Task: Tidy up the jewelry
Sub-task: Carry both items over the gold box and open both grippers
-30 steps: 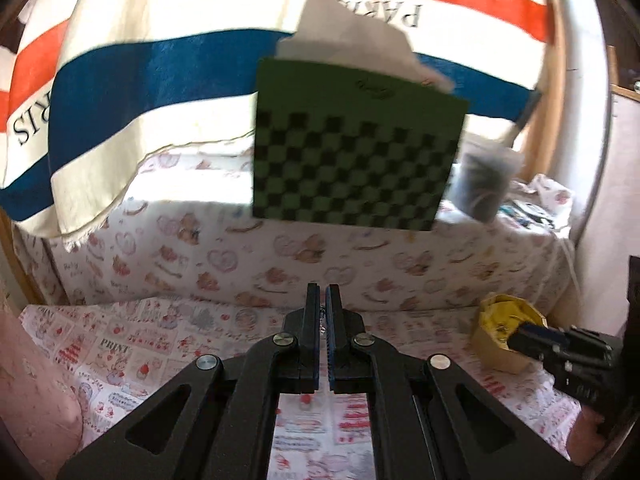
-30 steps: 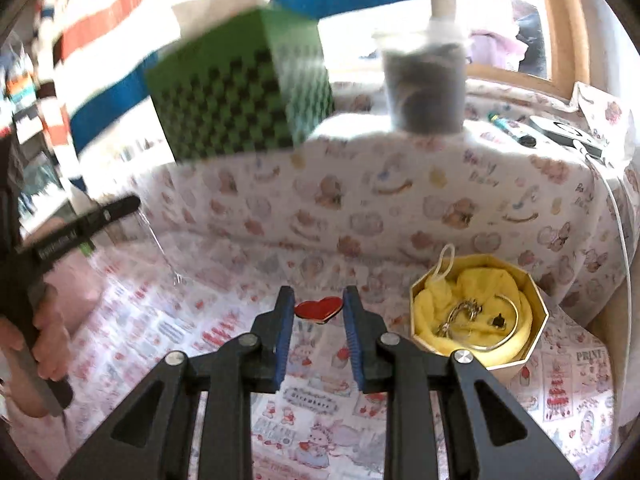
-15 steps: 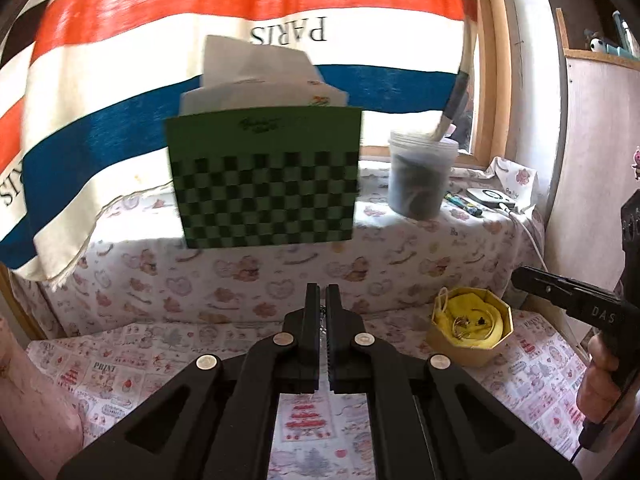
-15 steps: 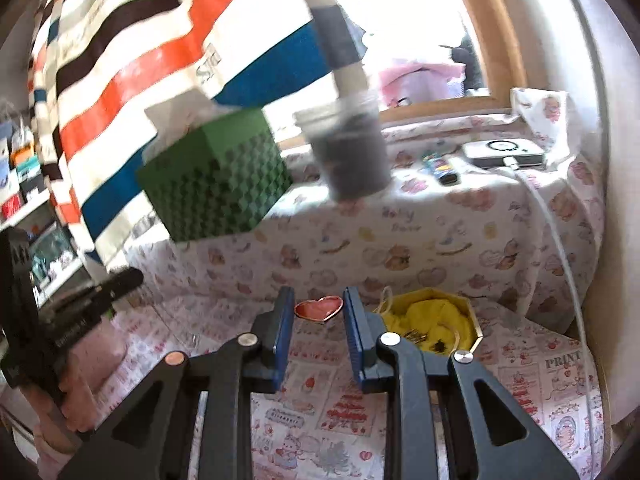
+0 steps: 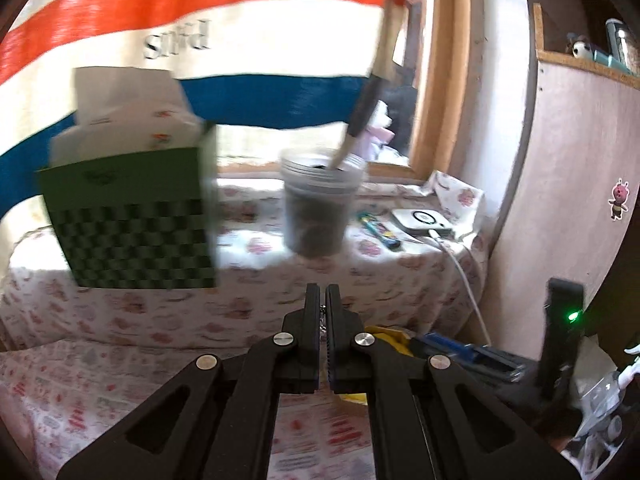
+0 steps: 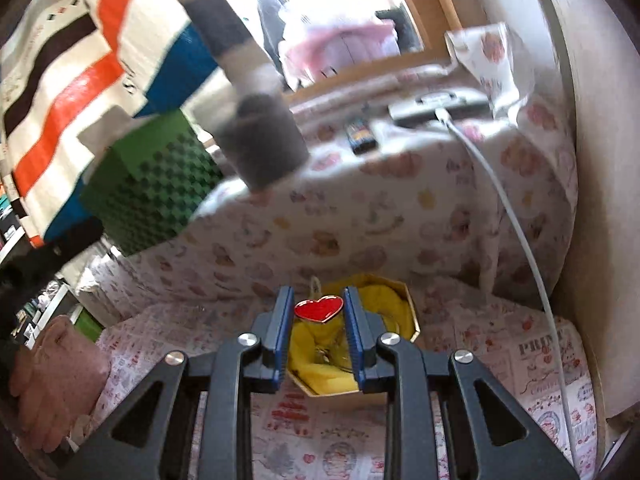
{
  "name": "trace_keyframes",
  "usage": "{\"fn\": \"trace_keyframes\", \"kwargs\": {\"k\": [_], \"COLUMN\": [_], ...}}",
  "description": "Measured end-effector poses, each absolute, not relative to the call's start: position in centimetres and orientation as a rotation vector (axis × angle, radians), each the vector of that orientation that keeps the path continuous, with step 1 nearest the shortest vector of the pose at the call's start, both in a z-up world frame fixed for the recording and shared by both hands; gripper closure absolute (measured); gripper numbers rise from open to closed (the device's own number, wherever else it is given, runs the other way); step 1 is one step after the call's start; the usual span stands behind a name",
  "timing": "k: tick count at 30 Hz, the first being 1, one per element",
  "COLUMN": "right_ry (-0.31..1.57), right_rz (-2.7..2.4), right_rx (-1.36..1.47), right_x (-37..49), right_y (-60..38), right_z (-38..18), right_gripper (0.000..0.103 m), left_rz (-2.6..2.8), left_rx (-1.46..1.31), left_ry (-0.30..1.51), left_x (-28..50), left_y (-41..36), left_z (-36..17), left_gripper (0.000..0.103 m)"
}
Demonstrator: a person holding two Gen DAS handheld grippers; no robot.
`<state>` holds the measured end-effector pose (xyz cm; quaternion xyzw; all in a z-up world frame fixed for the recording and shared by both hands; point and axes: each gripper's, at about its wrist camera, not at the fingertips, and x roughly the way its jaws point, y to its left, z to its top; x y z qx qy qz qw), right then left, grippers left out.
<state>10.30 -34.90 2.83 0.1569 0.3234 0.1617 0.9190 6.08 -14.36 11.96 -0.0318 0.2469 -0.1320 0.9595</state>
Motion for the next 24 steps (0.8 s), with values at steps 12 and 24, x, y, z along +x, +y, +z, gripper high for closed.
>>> {"fn": "trace_keyframes", "kwargs": {"k": [12,24], "right_ry": [0.738,0.794], "right_rz": [0.323,0.290], "right_rx": [0.415,0.432], "right_x": [12.1,12.8], "right_y": [-36.7,-36.7], "right_z": [0.8,-0.4], "right_gripper": [0.079,0.079], "left_rz": [-0.277,-0.327], "left_rx": [-0.015,-0.035], "left_ry": [0.608,0.745], "left_x": [9.8,12.7], "left_y": [-19.4,-20.4], "left_z": [7.9,3.1], "left_gripper": [0.101,0.101]}}
